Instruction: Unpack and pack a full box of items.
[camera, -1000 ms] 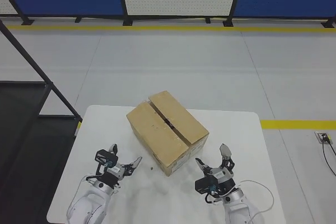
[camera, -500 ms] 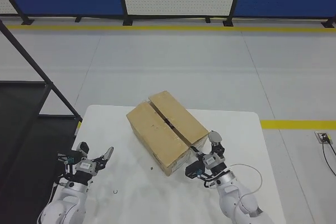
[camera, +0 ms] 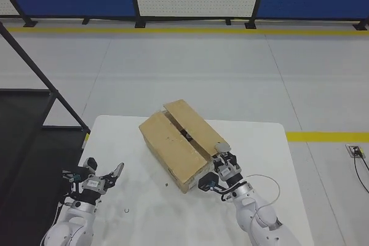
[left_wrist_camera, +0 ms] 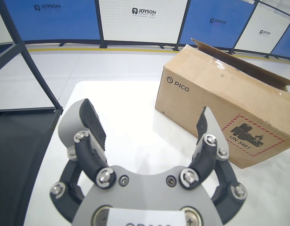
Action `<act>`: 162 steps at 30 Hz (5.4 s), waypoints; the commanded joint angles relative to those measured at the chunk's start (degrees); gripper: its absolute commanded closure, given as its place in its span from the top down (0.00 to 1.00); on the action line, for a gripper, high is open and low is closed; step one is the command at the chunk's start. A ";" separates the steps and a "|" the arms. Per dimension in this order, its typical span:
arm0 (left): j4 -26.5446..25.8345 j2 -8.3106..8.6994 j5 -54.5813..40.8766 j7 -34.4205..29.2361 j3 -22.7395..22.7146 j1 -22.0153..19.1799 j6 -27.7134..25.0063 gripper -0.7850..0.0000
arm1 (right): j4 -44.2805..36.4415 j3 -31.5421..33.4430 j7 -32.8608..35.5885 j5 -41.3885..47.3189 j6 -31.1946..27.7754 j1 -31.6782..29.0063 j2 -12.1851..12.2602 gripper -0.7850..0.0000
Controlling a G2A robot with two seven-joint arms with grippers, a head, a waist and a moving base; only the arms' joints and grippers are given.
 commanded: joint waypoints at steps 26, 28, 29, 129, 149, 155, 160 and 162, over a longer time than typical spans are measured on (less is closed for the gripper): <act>2.29 -0.10 -1.41 0.32 -0.65 -0.83 0.27 1.00 | 1.19 0.91 -5.68 1.51 -1.43 -0.72 -0.69 0.00; 2.35 -0.14 -1.16 0.23 -0.25 -0.96 0.32 1.00 | 0.29 1.37 -6.21 1.33 -1.54 -1.63 -0.54 0.00; 2.39 -0.16 -1.08 0.21 -0.09 -1.01 0.38 1.00 | -0.15 1.69 -6.56 1.31 -1.75 -2.02 -0.45 0.00; 1.99 -0.53 -0.18 -0.78 0.06 -3.14 3.16 1.00 | -20.37 -4.94 1.59 -23.65 -2.86 -20.28 2.08 1.00; 2.23 -0.60 0.63 -1.03 0.95 -3.98 2.01 1.00 | -21.83 2.42 5.39 -20.89 0.82 -23.87 2.65 1.00; 2.49 -0.75 1.55 -1.36 2.78 -4.73 1.45 1.00 | -20.76 4.13 6.22 -18.85 1.29 -23.21 2.57 1.00; 3.03 -0.89 2.04 -1.50 3.92 -5.43 1.47 1.00 | -20.45 5.60 6.35 -17.17 1.75 -23.10 2.55 1.00; 3.38 -0.91 2.24 -1.64 4.14 -5.78 1.58 1.00 | -20.68 6.62 5.99 -16.06 2.44 -23.51 2.62 1.00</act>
